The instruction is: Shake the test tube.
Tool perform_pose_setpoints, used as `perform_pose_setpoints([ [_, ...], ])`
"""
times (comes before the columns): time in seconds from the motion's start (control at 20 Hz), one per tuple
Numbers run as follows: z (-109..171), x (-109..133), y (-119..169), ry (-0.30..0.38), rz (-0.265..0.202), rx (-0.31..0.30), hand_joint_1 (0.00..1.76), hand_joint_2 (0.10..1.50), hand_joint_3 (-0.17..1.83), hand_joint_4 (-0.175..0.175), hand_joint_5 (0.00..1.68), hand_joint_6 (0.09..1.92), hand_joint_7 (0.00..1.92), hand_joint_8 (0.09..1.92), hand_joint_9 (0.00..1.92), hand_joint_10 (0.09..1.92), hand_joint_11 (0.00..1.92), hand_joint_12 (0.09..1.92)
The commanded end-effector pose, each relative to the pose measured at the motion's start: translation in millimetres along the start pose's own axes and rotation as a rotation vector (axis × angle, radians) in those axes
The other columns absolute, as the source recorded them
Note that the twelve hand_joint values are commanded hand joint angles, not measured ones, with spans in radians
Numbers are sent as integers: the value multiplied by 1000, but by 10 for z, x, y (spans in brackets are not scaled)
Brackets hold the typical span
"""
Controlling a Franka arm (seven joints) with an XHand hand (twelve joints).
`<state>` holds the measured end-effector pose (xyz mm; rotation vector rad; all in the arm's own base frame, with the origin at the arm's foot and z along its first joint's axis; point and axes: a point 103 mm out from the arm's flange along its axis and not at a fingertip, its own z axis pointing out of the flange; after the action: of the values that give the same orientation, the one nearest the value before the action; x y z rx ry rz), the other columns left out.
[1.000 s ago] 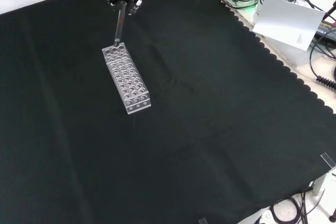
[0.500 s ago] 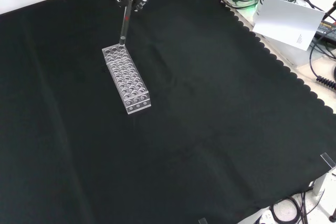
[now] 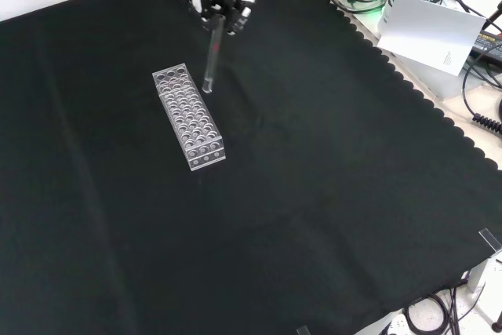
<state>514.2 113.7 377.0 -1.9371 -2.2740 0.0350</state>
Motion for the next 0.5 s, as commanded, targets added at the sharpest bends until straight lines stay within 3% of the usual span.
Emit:
perform_pose_setpoints([
  [0.05, -50, 230, 3, 9, -47, -8, 1235, 623, 628, -175, 1440, 335, 1812, 382, 1738, 306, 1354, 748],
  [0.3, -40, 16, -8, -25, -6, -8, 1235, 622, 630, -175, 1441, 334, 1813, 381, 1739, 305, 1354, 749],
  [0.5, -2, -407, -64, -73, 85, 6, 1235, 621, 631, -175, 1441, 334, 1813, 381, 1739, 304, 1354, 749],
])
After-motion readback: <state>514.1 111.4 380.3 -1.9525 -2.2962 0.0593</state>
